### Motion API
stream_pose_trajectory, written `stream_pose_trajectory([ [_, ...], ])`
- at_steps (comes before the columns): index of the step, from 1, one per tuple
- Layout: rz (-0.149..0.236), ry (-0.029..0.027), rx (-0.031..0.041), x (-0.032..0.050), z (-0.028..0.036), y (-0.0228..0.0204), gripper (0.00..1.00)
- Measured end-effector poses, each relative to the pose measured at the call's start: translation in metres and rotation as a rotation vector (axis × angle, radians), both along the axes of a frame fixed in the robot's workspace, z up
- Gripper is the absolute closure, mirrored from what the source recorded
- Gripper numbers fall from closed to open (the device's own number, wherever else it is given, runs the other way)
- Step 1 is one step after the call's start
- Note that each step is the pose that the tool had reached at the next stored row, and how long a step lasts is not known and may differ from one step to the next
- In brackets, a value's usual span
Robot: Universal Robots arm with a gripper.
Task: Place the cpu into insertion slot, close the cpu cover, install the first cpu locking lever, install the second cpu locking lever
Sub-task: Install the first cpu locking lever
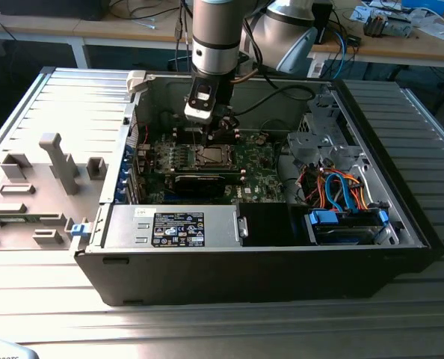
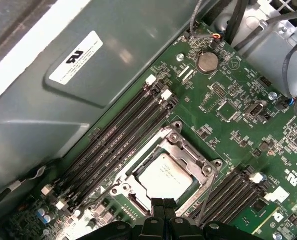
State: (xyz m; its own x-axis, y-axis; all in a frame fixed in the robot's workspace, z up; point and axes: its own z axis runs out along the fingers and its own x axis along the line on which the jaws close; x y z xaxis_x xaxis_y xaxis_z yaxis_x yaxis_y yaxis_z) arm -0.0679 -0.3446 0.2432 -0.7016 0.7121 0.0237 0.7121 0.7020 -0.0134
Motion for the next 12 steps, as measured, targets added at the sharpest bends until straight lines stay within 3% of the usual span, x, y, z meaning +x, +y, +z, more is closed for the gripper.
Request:
stream_pose_trajectory([
  [12,0.075,0.0000,0.0000,0.0000,0.0000,0.0000,0.89],
])
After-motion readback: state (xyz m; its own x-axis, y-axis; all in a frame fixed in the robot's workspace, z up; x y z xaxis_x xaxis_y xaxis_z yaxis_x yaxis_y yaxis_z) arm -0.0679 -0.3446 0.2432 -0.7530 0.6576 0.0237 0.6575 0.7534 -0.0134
